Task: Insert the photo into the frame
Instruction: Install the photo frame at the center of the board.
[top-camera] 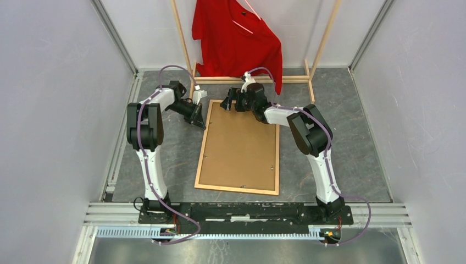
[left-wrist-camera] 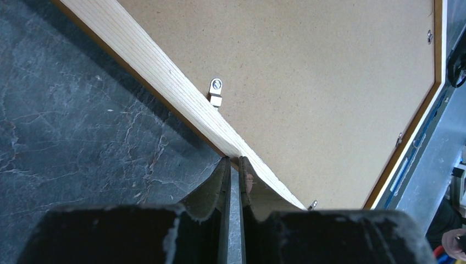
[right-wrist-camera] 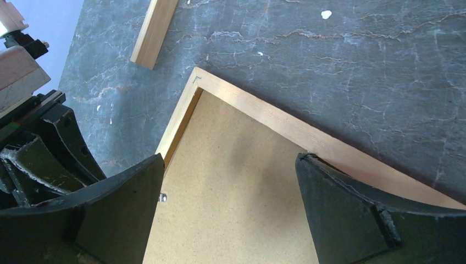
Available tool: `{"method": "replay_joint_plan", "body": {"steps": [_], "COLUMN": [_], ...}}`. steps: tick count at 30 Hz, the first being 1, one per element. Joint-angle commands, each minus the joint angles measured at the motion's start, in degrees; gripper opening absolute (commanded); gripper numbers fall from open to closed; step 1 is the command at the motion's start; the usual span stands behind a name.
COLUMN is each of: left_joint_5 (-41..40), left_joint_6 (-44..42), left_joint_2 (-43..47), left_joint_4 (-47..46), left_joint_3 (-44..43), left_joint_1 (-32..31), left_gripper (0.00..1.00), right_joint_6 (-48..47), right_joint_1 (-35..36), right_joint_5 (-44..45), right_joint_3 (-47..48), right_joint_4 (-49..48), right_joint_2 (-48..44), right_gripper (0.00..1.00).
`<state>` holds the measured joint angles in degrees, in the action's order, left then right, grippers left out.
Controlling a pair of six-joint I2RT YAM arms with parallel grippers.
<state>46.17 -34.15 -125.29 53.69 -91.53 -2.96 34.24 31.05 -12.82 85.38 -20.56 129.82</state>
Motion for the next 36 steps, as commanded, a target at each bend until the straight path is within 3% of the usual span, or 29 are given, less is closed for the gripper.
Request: {"method": "replay_joint_plan", "body": {"steps": [1,9,16,26,36], "left_joint_5": [-5.0,-5.1,-5.5,-5.5,-5.3], "left_joint_6": [-2.3,-2.4,-2.1,-2.2,-2.3], "left_joint_2": [-1.9,-2.1,-2.1,-1.8,-1.9], "left_joint_4": [2.3,2.3,2.3,2.2,2.2], "left_joint_3": [1.3,1.1,0.9,1.0,1.4], "left_joint_1": [-0.5,-0.5,-0.4,-0.4,-0.4], "left_gripper": [0.14,0.14,0.13,0.13,0.13], "right_joint_6": [0.3,1.5,-0.2,-7.9,-7.9], "right_joint_1": [-0.3,-0.4,-0.4,-0.6,-0.8], "right_joint_5": [1.3,-0.5,-3.5,10.0,18.6], "right_joint_3": [1.6,1.2,-3.6,-21.4,-31.5], "right_joint_4": [0.7,-0.9,-2.0,14.6,18.2], "right_joint_2": [2.2,1.5,-8.2,-27.4,-32.3], "right_gripper": [0.98,0.98,0.98,0.98,0.98]}}
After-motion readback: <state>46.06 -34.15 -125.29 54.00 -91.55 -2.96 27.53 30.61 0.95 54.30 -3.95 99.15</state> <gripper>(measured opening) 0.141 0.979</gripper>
